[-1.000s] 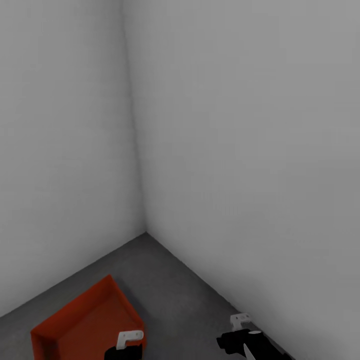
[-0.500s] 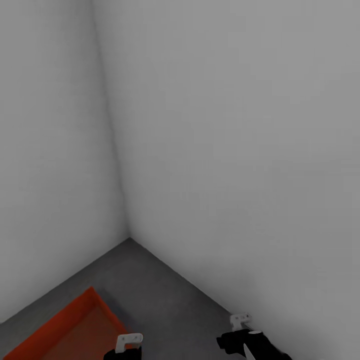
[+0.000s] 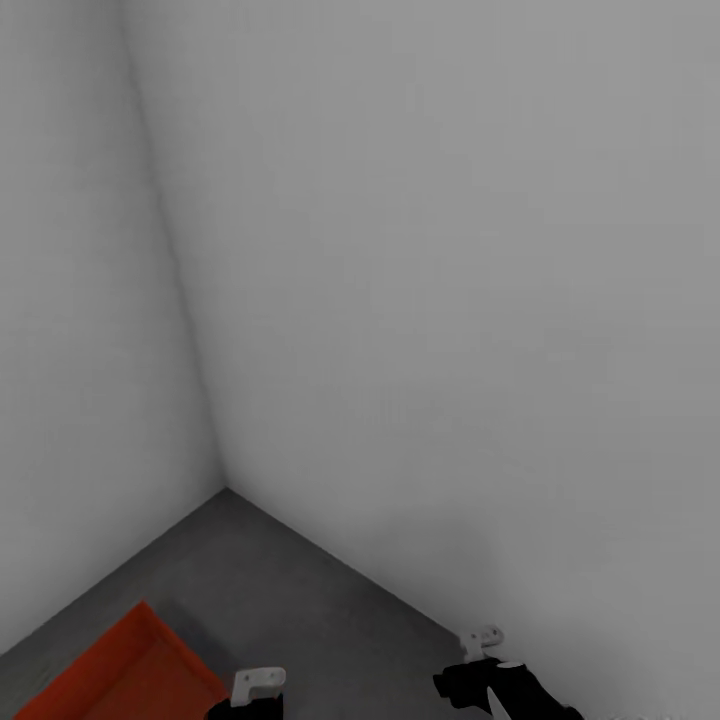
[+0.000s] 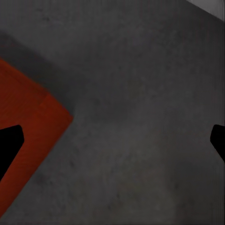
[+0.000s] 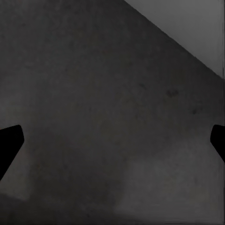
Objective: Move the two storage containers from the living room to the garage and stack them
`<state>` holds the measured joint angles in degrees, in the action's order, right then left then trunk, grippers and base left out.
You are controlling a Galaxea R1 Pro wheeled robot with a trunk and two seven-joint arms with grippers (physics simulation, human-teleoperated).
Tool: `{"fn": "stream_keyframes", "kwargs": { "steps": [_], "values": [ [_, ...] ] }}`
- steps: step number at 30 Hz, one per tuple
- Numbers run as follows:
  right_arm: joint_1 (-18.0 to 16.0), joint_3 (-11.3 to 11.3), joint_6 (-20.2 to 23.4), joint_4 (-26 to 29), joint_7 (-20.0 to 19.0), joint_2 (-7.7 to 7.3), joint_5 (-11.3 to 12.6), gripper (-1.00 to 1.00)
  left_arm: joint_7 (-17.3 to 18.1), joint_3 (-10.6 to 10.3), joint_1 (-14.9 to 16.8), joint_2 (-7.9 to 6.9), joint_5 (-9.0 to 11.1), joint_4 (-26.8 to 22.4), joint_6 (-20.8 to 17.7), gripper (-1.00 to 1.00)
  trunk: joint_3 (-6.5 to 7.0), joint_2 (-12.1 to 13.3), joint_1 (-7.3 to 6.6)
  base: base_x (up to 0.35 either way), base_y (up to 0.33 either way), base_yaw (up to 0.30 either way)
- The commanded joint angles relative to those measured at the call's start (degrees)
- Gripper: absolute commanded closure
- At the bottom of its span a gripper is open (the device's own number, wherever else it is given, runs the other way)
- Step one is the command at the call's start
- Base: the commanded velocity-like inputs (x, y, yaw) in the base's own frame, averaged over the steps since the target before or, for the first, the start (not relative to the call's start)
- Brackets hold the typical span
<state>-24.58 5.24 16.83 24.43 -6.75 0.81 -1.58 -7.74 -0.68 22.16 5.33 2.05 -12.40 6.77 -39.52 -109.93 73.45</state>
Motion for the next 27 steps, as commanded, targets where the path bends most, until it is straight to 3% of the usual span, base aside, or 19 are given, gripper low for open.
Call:
{"fn": "stream_keyframes", "kwargs": {
  "steps": [1,20,27],
  "values": [
    [0.0,0.1,0.3,0.1,-0.1,-0.01,-0.2,-1.0,-0.2,-0.1,0.0,0.01,0.2,0.0,0.2,-1.0,-0.06,0.0,-0.01,0.0,0.0,-0.242],
    [0.0,0.0,0.4,0.1,-0.1,-0.01,-0.2,-1.0,-0.3,-0.1,-3.2,-0.01,0.0,0.2,0.0,-1.0,-0.06,0.0,-0.01,0.0,0.0,-0.236],
    [0.0,0.0,0.5,0.1,-0.1,-0.01,-0.2,-1.0,-0.3,0.0,-6.0,-0.17,-0.1,0.2,-0.1,-1.0,-0.06,0.0,-0.01,0.0,0.0,-0.23]
  ]
}}
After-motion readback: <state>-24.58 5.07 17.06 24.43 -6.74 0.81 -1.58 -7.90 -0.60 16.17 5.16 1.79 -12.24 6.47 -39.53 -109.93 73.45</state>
